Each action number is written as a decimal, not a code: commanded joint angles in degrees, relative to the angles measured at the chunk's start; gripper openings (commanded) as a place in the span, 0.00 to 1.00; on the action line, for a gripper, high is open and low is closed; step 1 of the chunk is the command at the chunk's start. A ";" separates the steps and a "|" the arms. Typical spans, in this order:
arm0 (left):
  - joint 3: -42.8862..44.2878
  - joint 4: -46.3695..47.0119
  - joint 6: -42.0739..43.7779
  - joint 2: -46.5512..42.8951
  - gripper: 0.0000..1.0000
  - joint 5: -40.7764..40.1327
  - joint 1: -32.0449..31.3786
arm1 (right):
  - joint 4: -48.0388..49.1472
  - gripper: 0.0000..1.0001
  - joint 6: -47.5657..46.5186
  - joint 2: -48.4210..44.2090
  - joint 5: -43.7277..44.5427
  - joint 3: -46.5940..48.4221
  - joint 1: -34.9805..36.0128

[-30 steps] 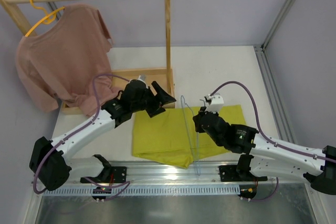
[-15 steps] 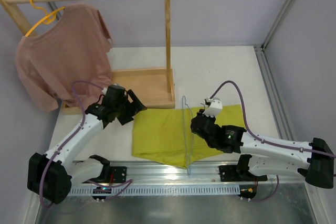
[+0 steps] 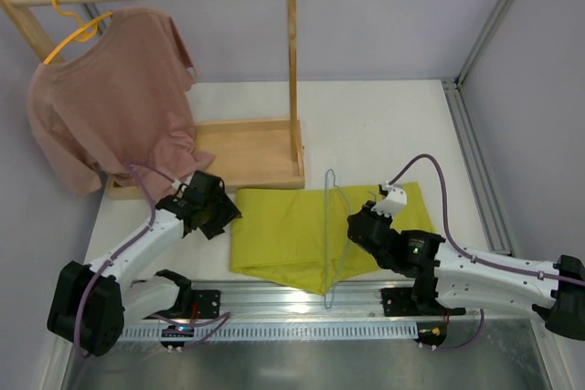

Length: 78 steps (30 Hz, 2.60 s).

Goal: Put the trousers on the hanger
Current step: Place trousers on hanger

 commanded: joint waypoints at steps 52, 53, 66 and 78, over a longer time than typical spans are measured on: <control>1.65 20.40 -5.06 6.95 0.00 -0.66 -1.04 | -2.29 0.04 -9.88 -6.20 -0.91 9.68 0.22; 1.04 19.88 -5.93 7.04 0.00 -0.93 -0.86 | -1.16 0.04 -10.24 -5.41 -1.18 9.68 0.14; -3.71 19.87 -5.86 11.16 0.00 -8.93 -0.77 | 6.41 0.04 -8.31 -3.20 -6.90 -1.65 0.22; 1.47 4.66 -6.13 6.70 0.04 -12.54 -0.77 | 0.35 0.04 -9.10 -3.82 -4.26 0.80 0.22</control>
